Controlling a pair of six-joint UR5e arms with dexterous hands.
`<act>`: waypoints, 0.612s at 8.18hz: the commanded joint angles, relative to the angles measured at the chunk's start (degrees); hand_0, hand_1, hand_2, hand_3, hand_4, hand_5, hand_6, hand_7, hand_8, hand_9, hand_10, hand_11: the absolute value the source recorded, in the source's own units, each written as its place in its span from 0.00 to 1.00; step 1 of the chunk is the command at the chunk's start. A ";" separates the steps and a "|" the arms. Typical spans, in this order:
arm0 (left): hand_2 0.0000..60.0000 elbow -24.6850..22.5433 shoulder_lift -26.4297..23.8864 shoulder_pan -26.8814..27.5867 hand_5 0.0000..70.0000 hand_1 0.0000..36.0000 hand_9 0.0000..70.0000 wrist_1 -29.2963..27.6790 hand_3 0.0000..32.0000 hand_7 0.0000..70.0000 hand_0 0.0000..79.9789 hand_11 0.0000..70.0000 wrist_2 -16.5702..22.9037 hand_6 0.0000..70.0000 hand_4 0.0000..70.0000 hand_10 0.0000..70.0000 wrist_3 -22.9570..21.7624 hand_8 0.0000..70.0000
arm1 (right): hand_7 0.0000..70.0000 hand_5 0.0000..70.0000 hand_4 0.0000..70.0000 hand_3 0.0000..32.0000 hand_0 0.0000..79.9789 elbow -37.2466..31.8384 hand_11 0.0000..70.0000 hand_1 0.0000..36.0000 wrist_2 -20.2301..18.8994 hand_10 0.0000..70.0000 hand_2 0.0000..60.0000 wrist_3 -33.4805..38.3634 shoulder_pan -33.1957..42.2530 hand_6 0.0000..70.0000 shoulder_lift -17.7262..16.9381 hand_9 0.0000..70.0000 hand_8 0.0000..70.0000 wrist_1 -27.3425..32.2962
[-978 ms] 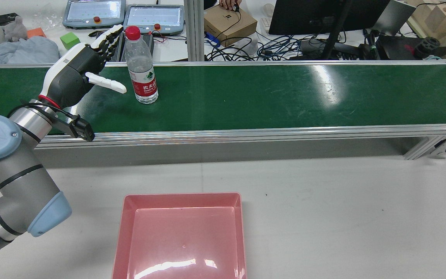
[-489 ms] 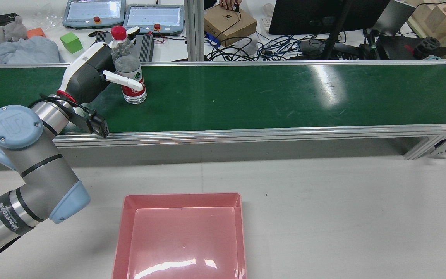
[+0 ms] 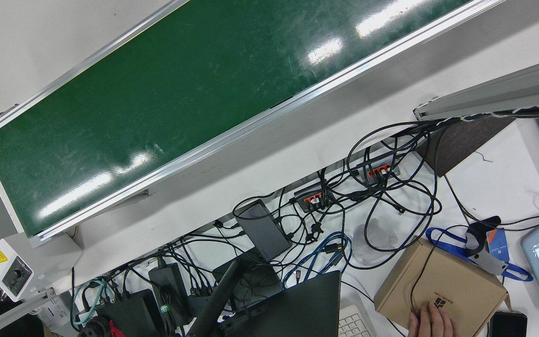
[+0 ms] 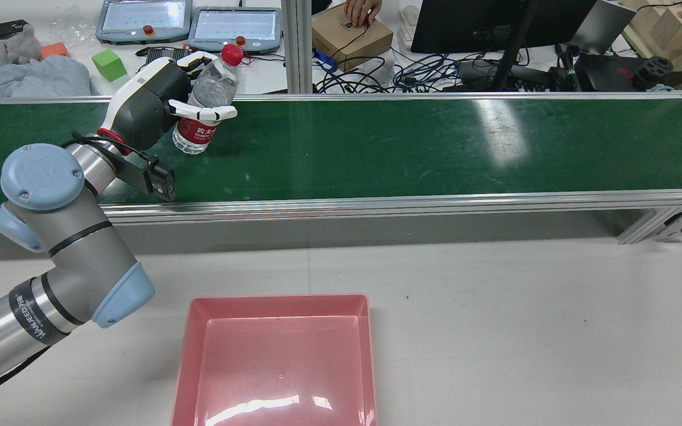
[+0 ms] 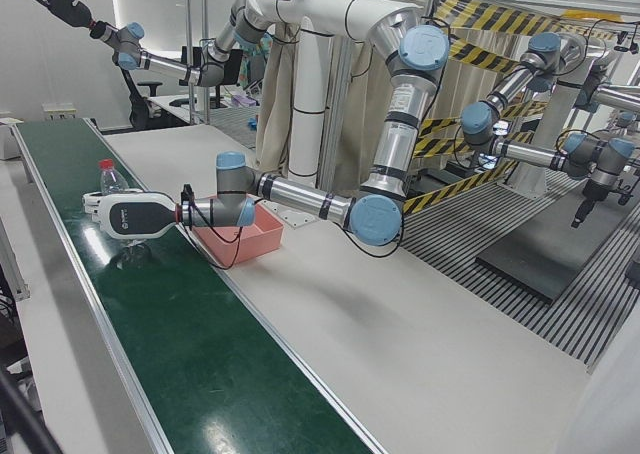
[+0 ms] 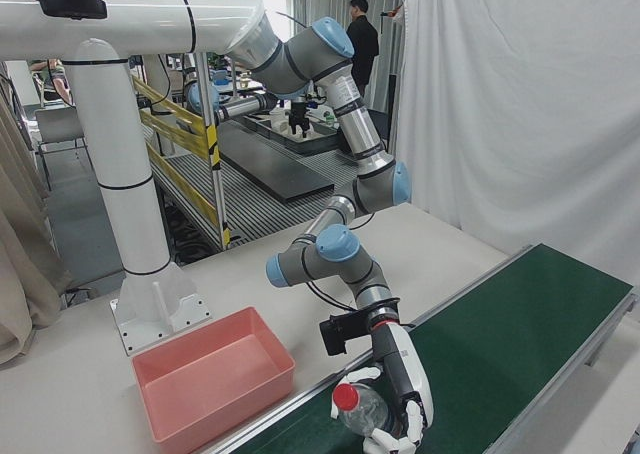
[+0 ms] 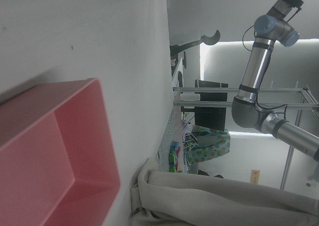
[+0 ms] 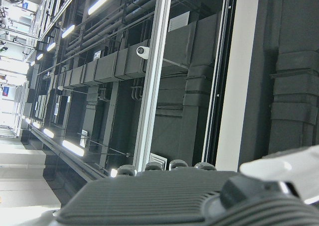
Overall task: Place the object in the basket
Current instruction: 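Close the left hand fingers around the bottle and lift it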
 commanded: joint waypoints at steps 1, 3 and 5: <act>1.00 -1.13 -1.23 -1.35 1.00 0.82 1.00 3.81 0.00 1.00 0.98 1.00 -0.14 1.00 1.00 1.00 0.18 1.00 | 0.00 0.00 0.00 0.00 0.00 0.00 0.00 0.00 0.00 0.00 0.00 0.00 0.00 0.00 0.00 0.00 0.00 0.00; 1.00 -9.70 -0.88 -2.50 1.00 0.82 1.00 8.27 0.00 1.00 0.98 1.00 0.21 1.00 1.00 1.00 0.00 1.00 | 0.00 0.00 0.00 0.00 0.00 0.00 0.00 0.00 0.00 0.00 0.00 0.00 0.00 0.00 0.00 0.00 0.00 0.00; 1.00 -18.23 -0.62 -1.54 1.00 0.86 1.00 14.33 0.00 1.00 0.99 1.00 0.56 1.00 1.00 1.00 0.26 1.00 | 0.00 0.00 0.00 0.00 0.00 0.00 0.00 0.00 0.00 0.00 0.00 0.00 0.00 0.00 0.00 0.00 0.00 0.00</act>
